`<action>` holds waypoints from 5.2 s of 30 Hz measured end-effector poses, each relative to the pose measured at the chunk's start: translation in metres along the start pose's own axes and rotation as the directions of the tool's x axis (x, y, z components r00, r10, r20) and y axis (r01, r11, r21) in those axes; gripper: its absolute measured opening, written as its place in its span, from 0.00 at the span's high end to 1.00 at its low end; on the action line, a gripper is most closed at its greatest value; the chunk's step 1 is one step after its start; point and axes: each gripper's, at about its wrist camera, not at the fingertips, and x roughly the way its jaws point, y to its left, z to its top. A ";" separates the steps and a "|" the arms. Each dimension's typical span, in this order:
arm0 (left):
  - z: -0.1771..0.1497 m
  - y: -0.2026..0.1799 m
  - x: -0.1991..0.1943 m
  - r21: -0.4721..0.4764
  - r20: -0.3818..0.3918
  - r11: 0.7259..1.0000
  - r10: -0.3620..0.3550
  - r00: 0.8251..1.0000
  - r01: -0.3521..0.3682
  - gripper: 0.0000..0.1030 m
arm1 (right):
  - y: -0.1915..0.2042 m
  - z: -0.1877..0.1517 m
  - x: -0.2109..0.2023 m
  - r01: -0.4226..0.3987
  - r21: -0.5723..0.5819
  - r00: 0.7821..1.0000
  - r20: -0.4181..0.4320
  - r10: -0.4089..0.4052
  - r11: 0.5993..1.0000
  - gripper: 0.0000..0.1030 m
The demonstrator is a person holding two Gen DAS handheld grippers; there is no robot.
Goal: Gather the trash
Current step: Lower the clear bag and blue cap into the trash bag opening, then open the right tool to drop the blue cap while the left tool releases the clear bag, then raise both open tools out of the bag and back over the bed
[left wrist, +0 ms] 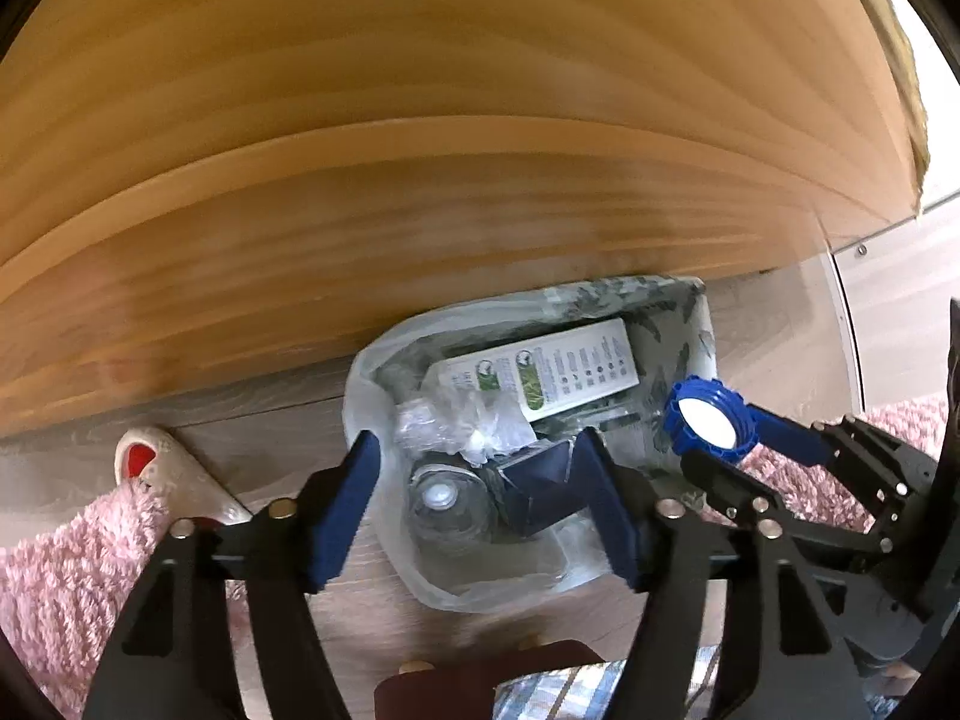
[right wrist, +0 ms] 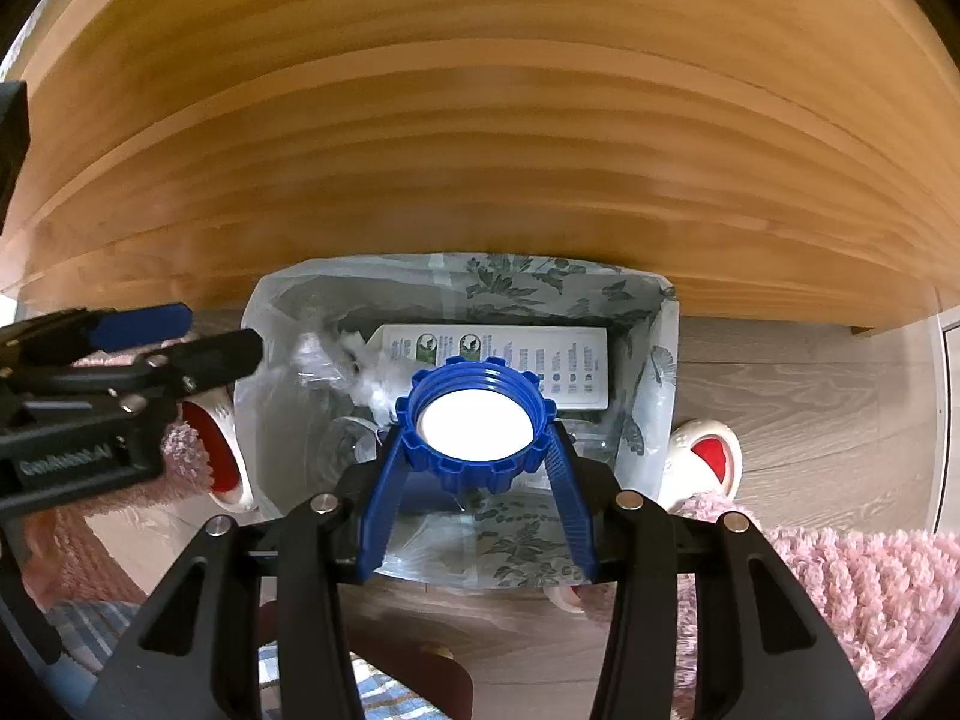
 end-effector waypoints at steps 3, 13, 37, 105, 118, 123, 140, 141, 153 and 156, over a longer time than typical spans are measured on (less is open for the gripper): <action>-0.001 0.008 0.000 -0.030 -0.006 0.999 0.017 1.000 -0.017 0.29 | 0.006 -0.001 0.004 -0.003 -0.019 1.000 -0.019 0.003 1.000 0.55; -0.010 0.031 -0.002 -0.080 -0.023 0.995 0.065 0.998 -0.067 0.07 | 0.034 0.001 0.018 -0.023 -0.096 0.997 -0.076 0.016 0.995 0.55; -0.029 0.088 0.002 -0.242 -0.098 0.962 0.106 0.989 -0.127 0.07 | 0.084 -0.005 0.061 -0.142 -0.203 0.964 -0.250 0.089 0.969 0.55; -0.030 0.037 -0.088 -0.052 0.264 0.993 0.114 0.958 -0.104 0.07 | 0.017 0.007 -0.071 0.062 -0.010 0.952 0.301 -0.056 0.998 0.10; -0.035 0.010 -0.154 0.051 0.458 0.996 0.036 0.888 -0.067 0.07 | -0.003 0.000 -0.135 0.070 0.035 0.836 0.543 -0.078 0.997 0.10; -0.033 0.002 -0.174 0.074 0.510 0.994 0.031 0.860 -0.080 0.08 | -0.006 0.001 -0.155 0.108 0.035 0.771 0.628 -0.106 0.994 0.10; 0.011 -0.002 -0.224 0.047 0.643 0.993 0.054 0.764 -0.110 0.07 | -0.034 0.033 -0.194 0.189 0.099 0.597 0.779 -0.194 0.977 0.08; 0.016 -0.003 -0.227 0.046 0.651 0.993 0.055 0.757 -0.112 0.07 | -0.035 0.036 -0.195 0.181 0.101 0.590 0.785 -0.190 0.978 0.08; 0.056 -0.002 -0.241 0.054 0.705 0.996 0.017 0.710 -0.077 0.07 | -0.036 0.075 -0.206 0.144 0.082 0.532 0.834 -0.147 0.986 0.08; 0.069 0.002 -0.236 0.049 0.706 0.996 0.020 0.708 -0.077 0.07 | -0.035 0.083 -0.205 0.151 0.080 0.515 0.844 -0.147 0.985 0.07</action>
